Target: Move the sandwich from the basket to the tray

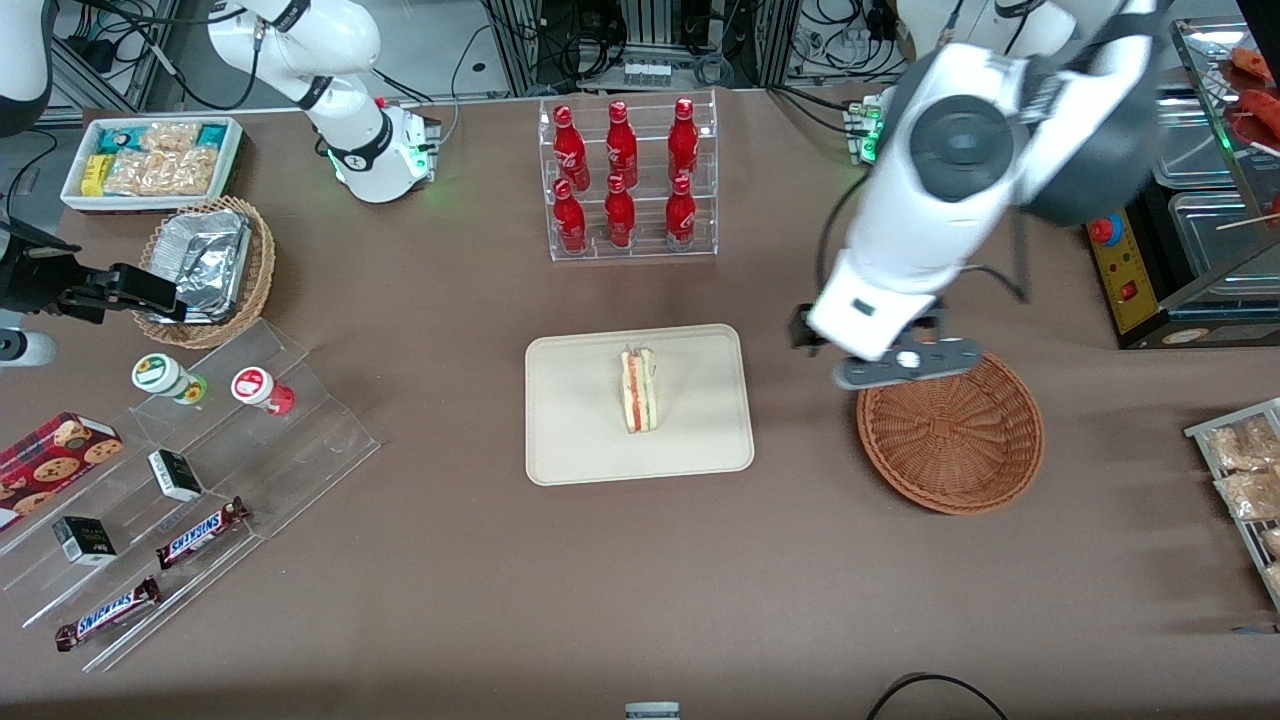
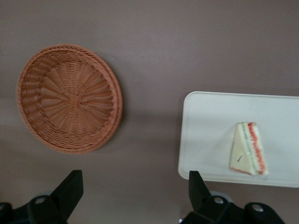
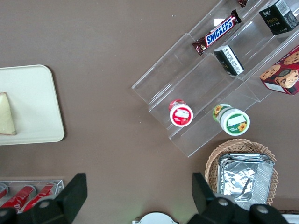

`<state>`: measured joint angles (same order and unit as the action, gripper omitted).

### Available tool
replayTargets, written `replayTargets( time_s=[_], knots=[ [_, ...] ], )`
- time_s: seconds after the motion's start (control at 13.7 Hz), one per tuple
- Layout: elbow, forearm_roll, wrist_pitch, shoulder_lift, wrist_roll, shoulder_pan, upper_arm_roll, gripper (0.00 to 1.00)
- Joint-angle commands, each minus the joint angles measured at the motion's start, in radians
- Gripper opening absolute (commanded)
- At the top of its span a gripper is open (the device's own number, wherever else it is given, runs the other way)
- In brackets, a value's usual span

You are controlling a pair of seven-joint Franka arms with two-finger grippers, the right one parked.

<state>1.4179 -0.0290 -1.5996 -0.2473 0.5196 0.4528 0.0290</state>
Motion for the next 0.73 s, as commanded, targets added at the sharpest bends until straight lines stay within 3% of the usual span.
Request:
replayTargets(
  time_s=[0.0,0.66],
  knots=[
    [0.131,0.012,0.004,0.121,-0.146,-0.087,-0.012,0.99],
    [0.196,0.043,0.066,0.24,-0.49,-0.322,-0.011,0.99]
  ],
)
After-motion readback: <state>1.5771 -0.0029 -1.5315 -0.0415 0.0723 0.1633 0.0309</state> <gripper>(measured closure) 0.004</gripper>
